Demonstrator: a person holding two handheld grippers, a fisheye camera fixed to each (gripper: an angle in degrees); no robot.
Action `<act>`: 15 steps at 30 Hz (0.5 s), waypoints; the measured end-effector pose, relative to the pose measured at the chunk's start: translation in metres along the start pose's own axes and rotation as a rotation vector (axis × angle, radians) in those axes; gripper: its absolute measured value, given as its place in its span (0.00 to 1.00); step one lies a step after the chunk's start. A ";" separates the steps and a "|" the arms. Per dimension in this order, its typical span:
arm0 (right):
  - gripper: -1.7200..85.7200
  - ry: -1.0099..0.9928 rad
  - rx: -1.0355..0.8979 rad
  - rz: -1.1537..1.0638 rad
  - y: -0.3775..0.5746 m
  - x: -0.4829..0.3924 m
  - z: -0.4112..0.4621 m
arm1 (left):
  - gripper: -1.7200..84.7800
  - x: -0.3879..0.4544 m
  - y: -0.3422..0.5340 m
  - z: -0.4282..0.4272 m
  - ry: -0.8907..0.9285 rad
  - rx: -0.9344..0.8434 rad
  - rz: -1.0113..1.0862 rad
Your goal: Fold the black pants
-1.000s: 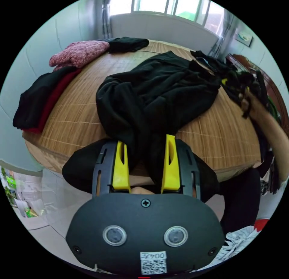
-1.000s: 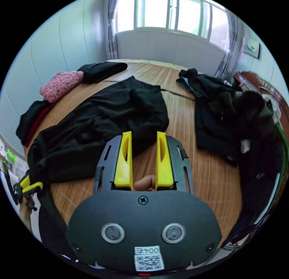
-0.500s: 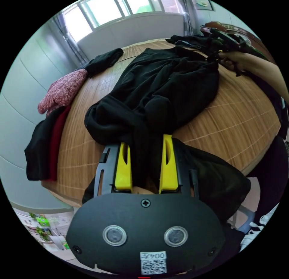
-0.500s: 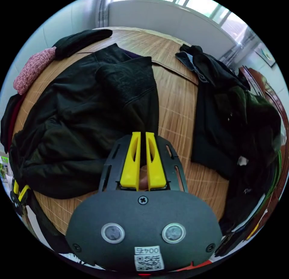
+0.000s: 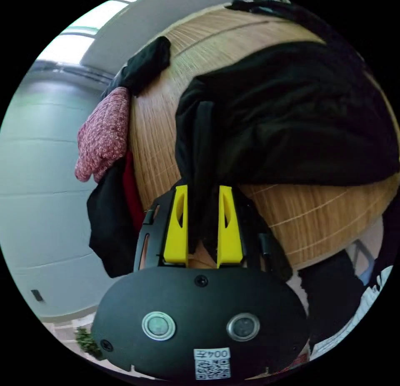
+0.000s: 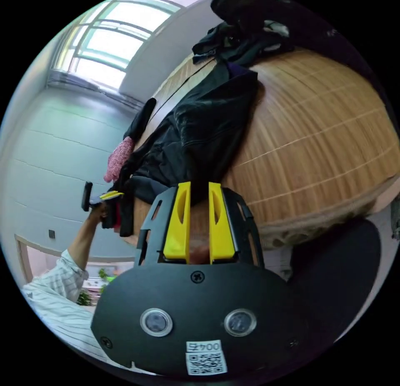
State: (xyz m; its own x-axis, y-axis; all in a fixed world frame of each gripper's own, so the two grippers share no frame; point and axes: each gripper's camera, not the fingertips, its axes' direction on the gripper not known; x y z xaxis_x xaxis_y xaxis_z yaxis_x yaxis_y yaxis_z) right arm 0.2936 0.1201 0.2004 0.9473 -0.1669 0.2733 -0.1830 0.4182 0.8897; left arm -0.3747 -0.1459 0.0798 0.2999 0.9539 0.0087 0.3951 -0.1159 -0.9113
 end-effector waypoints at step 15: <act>0.01 0.761 -0.274 -0.429 0.024 -0.025 0.016 | 0.03 0.159 0.141 -0.027 0.427 0.236 -0.159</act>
State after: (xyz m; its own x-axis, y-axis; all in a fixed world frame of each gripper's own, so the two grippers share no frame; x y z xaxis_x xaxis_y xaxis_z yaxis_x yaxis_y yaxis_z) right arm 0.2615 0.1198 0.2211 0.8550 0.2356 -0.4620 0.2016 0.6698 0.7147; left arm -0.2475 -0.0177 -0.0356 0.5991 0.7511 0.2773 0.2729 0.1340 -0.9527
